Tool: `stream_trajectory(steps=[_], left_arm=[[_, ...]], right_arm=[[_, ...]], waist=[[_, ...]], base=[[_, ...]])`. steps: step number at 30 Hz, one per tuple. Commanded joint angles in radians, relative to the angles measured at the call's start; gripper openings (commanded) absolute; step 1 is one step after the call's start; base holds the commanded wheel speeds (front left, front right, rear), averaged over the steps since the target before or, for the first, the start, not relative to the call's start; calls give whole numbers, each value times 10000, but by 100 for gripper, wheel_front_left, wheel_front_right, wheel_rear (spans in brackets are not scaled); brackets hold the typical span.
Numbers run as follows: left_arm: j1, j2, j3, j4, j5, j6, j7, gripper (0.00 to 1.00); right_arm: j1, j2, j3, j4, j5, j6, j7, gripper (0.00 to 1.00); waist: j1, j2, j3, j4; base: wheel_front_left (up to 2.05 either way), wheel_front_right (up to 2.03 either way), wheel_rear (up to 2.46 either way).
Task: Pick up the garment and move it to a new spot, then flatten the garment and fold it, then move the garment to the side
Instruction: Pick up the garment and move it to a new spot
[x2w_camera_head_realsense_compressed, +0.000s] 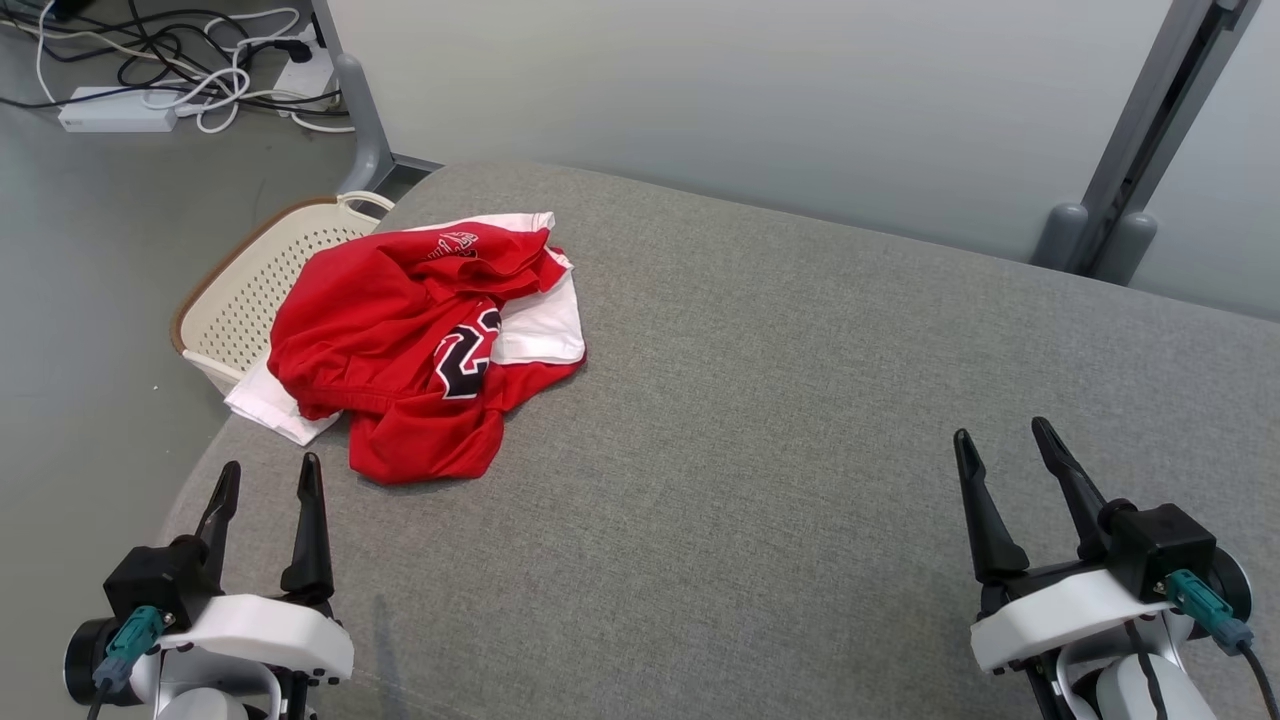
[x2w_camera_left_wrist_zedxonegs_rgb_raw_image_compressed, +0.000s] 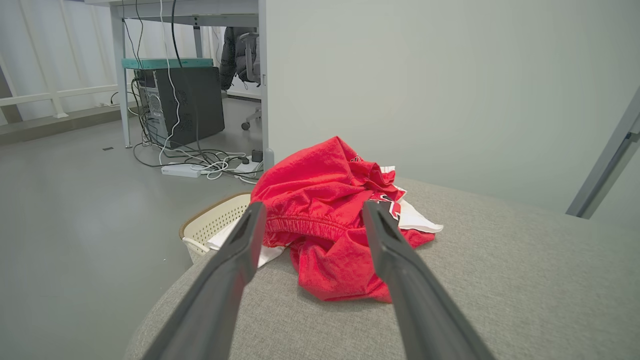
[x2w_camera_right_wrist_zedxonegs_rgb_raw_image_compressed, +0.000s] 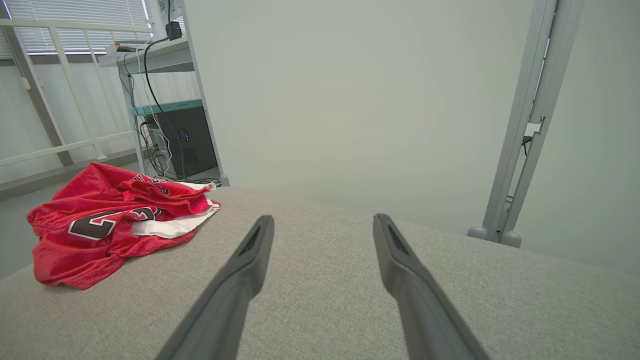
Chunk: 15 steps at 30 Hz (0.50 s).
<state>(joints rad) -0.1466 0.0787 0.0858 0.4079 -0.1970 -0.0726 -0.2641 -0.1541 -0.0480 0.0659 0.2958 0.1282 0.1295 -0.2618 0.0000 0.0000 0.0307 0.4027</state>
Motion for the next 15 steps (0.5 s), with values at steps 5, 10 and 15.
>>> stream_trajectory(steps=[5, 10, 15], left_arm=[[-146, -32, 73, 14, 77, -49, -2, 100], [-242, -83, 95, -13, 77, -76, -2, 100], [-875, -138, 185, -129, -201, -179, -2, 100]], right_arm=[[-33, -53, -69, 3, -29, 22, -39, 100], [-55, -53, -107, -53, -52, 22, 10, 100], [-247, -53, -214, -260, -228, 22, 153, 100]], waist=[[0, 0, 44, 18], [0, 0, 133, 26], [0, 0, 551, 67]], base=[[0, 0, 0], [0, 0, 0], [0, 0, 0]])
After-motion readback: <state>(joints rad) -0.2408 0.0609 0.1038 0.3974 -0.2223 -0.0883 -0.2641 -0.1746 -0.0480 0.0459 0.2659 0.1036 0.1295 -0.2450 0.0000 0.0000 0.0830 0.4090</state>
